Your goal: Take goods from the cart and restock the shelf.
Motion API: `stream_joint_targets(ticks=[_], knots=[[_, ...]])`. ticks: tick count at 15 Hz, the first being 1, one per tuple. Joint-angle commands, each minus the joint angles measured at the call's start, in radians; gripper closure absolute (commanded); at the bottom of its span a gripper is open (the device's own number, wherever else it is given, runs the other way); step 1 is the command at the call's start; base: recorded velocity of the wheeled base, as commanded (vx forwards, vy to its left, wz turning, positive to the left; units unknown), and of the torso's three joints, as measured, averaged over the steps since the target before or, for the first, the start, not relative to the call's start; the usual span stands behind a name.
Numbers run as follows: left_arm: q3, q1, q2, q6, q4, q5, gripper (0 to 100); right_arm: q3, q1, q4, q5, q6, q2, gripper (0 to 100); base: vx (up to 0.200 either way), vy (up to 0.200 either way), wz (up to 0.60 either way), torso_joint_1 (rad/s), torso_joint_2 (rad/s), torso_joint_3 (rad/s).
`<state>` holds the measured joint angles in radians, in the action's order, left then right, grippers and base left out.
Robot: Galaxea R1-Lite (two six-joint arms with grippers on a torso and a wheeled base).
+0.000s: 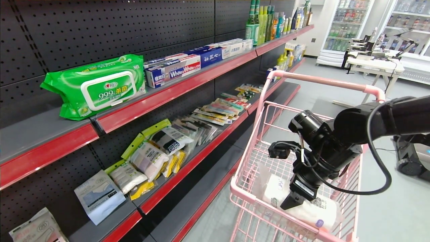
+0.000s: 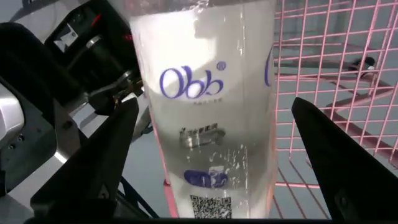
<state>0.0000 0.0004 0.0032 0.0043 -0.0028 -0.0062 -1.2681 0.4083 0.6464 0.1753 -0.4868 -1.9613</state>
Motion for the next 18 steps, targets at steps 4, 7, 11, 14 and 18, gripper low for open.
stream_joint_targets(ticks=[4, 7, 11, 14, 18], knots=[[0.000, 0.000, 0.000, 0.000, 0.000, 0.000, 0, -0.022, -0.002, -0.010, -0.011, -0.001, -0.082, 0, 0.000, 0.000, 0.00, 0.000, 0.00, 0.000], [0.000, 0.000, 0.000, 0.000, 0.000, 0.000, 0, -0.042, 0.000, -0.010, -0.019, -0.007, -0.108, 0, 0.000, 0.000, 0.00, 0.000, 0.00, 0.000], [0.000, 0.000, 0.000, 0.000, 0.000, 0.000, 0, -0.068, 0.000, -0.014, -0.083, -0.018, -0.156, 0, 0.000, 0.000, 0.00, 0.000, 0.00, 0.000], [0.000, 0.001, 0.000, 0.000, 0.000, 0.000, 0, -0.070, 0.000, -0.034, -0.117, -0.041, -0.177, 0, 0.000, 0.000, 0.00, 0.000, 0.00, 0.000], [0.000, 0.001, 0.000, 0.000, 0.000, 0.000, 0, -0.073, 0.000, -0.044, -0.177, -0.053, -0.205, 0, 0.000, 0.000, 0.00, 0.000, 0.00, 0.000]])
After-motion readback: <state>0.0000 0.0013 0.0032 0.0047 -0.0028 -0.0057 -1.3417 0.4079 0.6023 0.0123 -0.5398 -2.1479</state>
